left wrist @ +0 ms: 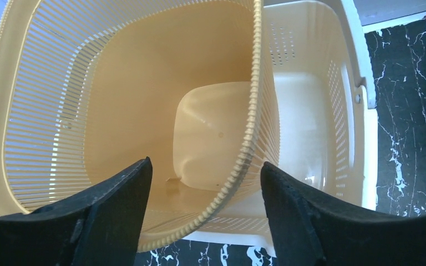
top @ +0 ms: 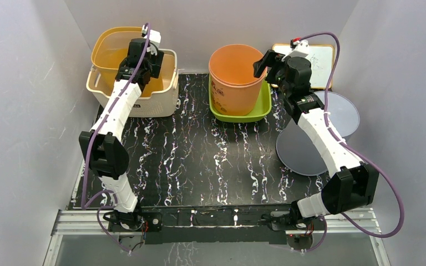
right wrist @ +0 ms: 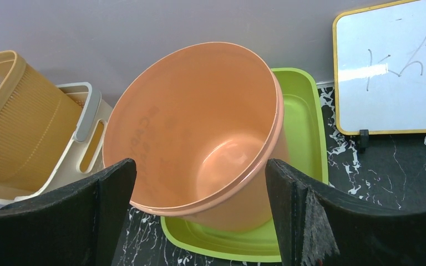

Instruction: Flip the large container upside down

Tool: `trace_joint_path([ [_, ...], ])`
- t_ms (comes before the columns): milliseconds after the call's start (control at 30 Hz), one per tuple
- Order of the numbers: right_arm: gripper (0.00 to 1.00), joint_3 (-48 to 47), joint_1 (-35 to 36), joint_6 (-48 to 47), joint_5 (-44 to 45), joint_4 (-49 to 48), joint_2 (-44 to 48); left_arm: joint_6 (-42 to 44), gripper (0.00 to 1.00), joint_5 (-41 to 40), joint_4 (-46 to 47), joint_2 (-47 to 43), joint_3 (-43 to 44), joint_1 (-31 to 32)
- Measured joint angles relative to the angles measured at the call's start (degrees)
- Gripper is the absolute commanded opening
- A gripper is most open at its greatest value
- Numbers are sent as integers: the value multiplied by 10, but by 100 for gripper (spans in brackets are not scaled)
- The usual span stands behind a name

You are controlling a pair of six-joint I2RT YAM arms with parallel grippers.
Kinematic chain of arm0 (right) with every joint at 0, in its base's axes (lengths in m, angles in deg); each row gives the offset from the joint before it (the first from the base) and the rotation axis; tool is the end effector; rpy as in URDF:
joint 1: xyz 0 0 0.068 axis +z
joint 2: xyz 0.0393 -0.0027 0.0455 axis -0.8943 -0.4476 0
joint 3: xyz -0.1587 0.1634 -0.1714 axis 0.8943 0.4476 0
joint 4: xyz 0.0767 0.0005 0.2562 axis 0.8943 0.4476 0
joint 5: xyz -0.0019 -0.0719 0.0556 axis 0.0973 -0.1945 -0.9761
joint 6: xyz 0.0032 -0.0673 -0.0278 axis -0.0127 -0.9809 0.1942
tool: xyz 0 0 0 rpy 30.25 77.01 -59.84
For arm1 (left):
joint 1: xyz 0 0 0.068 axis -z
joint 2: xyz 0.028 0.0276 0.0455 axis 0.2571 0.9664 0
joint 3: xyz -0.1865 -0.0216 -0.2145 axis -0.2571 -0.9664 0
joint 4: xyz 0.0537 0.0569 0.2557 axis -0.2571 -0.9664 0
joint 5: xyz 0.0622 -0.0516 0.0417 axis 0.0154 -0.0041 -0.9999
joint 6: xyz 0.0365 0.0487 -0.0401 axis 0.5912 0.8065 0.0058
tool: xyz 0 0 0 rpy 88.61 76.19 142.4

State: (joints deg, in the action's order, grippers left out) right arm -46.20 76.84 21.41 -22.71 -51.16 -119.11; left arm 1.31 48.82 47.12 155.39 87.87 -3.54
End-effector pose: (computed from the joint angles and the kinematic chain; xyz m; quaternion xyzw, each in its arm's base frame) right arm 0.3545 0.0803 0.4080 0.0818 0.7569 0.1731 0.6248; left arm 0.4585 -0.0712 0.4009 0.0934 0.8051 0.1633 0.5625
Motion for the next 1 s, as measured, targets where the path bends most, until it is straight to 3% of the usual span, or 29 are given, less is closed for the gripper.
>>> trace_joint_path([
  [67, 85, 0, 0, 2, 0, -5, -2, -2, 51, 0, -1, 0, 0, 0],
  [100, 85, 0, 0, 2, 0, -7, -2, -3, 38, 0, 3, -1, -2, 0],
  [167, 85, 1, 0, 3, -2, -9, -3, -4, 2, 12, 12, -8, -15, -3],
  [200, 84, 2, 0, 3, -2, -10, -3, -3, 0, 23, 14, -14, -23, -4],
  [467, 84, 9, 0, 3, -2, -13, -3, -24, 0, 24, 29, -30, -76, -2],
  [1000, 84, 15, 0, 6, -10, -17, -4, -57, 0, 7, 16, -62, -43, -18],
])
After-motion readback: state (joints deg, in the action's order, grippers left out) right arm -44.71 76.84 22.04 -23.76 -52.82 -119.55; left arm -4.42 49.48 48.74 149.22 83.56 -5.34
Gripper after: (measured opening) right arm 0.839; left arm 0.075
